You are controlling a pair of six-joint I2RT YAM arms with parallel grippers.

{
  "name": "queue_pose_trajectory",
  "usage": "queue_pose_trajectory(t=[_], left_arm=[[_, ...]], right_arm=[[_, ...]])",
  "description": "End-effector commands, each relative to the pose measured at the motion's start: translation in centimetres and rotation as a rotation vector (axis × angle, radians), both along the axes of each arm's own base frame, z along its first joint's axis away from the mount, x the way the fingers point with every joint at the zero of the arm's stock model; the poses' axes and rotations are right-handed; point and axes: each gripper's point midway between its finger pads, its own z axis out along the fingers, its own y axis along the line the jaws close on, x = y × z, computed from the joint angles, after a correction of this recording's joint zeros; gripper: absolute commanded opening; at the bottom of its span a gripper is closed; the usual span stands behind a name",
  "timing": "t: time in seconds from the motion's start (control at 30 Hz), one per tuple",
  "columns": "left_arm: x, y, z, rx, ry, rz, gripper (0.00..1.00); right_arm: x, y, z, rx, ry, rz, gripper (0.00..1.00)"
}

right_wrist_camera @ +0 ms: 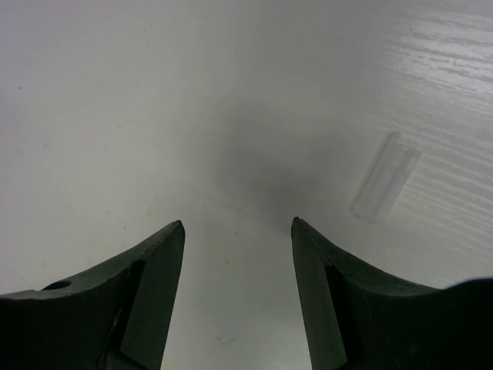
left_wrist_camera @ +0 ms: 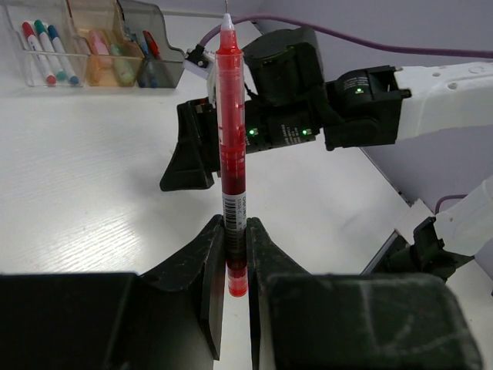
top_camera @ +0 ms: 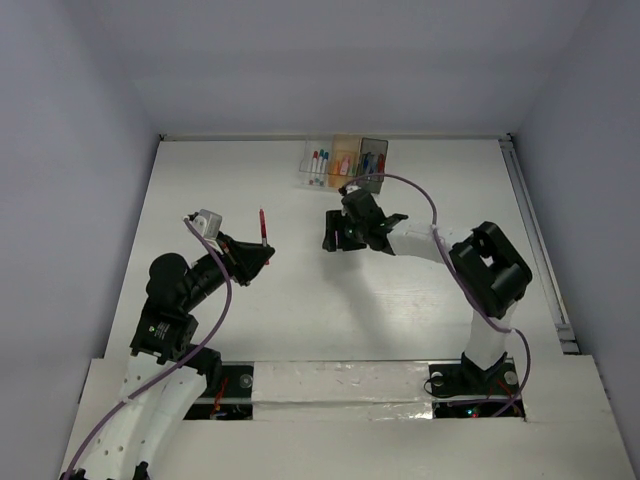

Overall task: Sort the stationery into containers
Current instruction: Pick up the pen cap from the center of the board.

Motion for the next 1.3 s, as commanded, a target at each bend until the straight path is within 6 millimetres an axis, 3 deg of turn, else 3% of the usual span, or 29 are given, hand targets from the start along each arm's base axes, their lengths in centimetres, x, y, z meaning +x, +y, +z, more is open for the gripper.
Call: queue_pose_trajectory(t=[0.0,0.17,0.47,0.73,0.9,1.27], left_arm=[[-0.1,0.0,1.4,-0.006,-0.059,-0.009,0.0],[0.0,-0.1,1.3,-0.003,-0.055,-0.011,0.0],[0.1,-0.1,1.2,-0.003,-0.049,-0.012,0.0],[0.1,-0.1,1.2,-0.004,-0.049,-0.008,0.0],[0.1,-0.1,1.2,-0.006,-0.05,-0.009,0.0],[0.1,-0.1,1.2,-0.005,-0.051,-0.008,0.0]], right_arm=[[1.9,-0.2,-0.4,-0.023,-0.019,-0.021,0.64],[2.7,-1.5,-1.9,-0.066,0.002,-0.058,0.64],[3.4,-5.5,-2.5,-0.113,0.007,-0.148,0.64],[3.9,-7.9,-2.3,-0.158,-0.001,-0.192,0.64],[4.4,-9.2,-2.7,-0.189,0.006,-0.218,0.7],[6.1,-7.3,-2.6,-0.157,0.008,-0.178,0.72]])
